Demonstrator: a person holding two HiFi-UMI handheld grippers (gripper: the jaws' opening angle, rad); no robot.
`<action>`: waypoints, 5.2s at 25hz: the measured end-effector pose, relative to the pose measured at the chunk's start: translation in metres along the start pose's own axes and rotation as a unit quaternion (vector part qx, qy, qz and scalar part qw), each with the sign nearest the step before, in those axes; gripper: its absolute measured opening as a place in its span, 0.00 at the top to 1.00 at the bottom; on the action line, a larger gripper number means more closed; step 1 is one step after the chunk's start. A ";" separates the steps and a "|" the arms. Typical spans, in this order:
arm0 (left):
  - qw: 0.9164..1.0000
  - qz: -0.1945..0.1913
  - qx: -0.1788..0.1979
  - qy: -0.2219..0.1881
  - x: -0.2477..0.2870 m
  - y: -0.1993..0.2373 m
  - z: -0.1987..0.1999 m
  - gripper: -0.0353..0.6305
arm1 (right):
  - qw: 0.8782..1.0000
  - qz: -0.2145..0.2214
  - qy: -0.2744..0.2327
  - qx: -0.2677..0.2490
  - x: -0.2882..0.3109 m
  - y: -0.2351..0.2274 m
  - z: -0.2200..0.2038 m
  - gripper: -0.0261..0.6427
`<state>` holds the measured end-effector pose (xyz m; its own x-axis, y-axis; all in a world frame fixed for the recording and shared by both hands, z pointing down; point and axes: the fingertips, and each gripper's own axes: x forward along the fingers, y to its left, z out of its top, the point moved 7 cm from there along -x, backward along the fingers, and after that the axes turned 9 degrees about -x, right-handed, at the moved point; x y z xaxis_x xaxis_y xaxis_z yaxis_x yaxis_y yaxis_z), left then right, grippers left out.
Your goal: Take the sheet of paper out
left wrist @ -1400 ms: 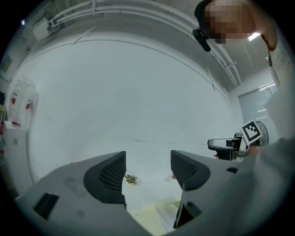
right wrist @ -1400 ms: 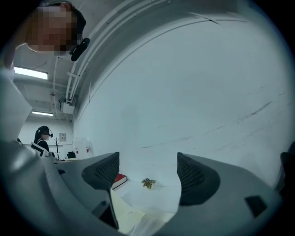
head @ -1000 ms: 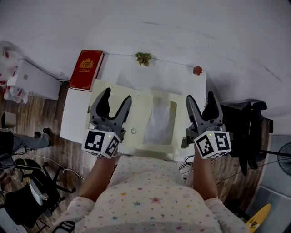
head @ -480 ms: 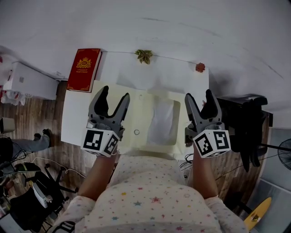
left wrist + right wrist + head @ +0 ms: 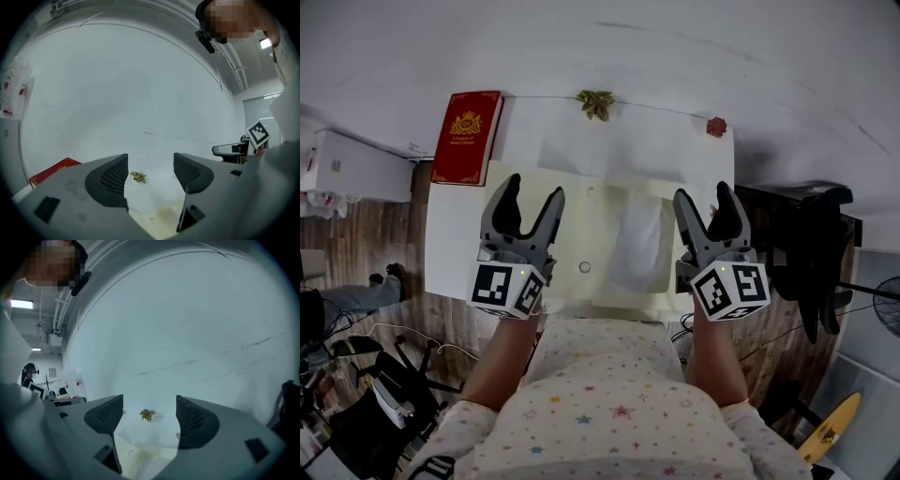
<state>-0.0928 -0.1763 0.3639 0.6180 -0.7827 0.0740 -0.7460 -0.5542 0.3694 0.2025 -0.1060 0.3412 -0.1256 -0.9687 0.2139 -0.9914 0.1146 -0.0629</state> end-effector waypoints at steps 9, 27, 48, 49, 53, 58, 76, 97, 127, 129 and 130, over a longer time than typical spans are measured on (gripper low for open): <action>1.000 0.006 -0.003 0.017 0.003 0.014 -0.017 0.53 | 0.999 -0.007 0.041 0.004 0.015 0.008 -0.029 0.50; 0.998 0.013 -0.027 0.059 0.009 0.031 -0.057 0.53 | 0.988 0.020 0.148 0.025 0.038 0.028 -0.107 0.58; 0.994 0.030 -0.032 0.104 0.007 0.048 -0.088 0.53 | 0.944 0.045 0.326 0.007 0.061 0.067 -0.214 0.63; 0.993 0.031 -0.032 0.106 0.006 0.049 -0.090 0.53 | 0.943 0.041 0.329 0.011 0.062 0.066 -0.217 0.64; 0.992 0.032 -0.032 0.116 0.004 0.051 -0.097 0.53 | 0.942 0.026 0.336 0.015 0.062 0.063 -0.225 0.64; 0.990 0.040 -0.027 0.134 0.002 0.055 -0.107 0.53 | 0.937 0.014 0.349 0.026 0.063 0.060 -0.235 0.64; 0.985 0.039 -0.043 0.164 -0.002 0.058 -0.129 0.53 | 0.929 0.000 0.370 -0.030 0.064 0.062 -0.242 0.68; 0.985 0.041 -0.050 0.162 -0.017 0.048 -0.129 0.53 | 0.928 -0.002 0.370 -0.037 0.062 0.058 -0.240 0.87; 0.989 0.086 -0.038 0.113 -0.061 0.034 -0.110 0.53 | 0.943 0.061 0.325 -0.024 0.052 0.071 -0.213 0.94; 0.989 0.089 -0.036 0.110 -0.064 0.033 -0.109 0.53 | 0.945 0.065 0.320 -0.024 0.053 0.073 -0.211 0.94; 0.989 0.091 -0.035 0.108 -0.065 0.032 -0.108 0.53 | 0.946 0.067 0.317 -0.024 0.053 0.073 -0.210 0.94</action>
<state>-0.1303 -0.1125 0.4711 0.5201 -0.7841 0.3385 -0.8349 -0.3831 0.3953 0.1155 -0.1024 0.5524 -0.2309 -0.6194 0.7503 -0.9639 0.2506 -0.0898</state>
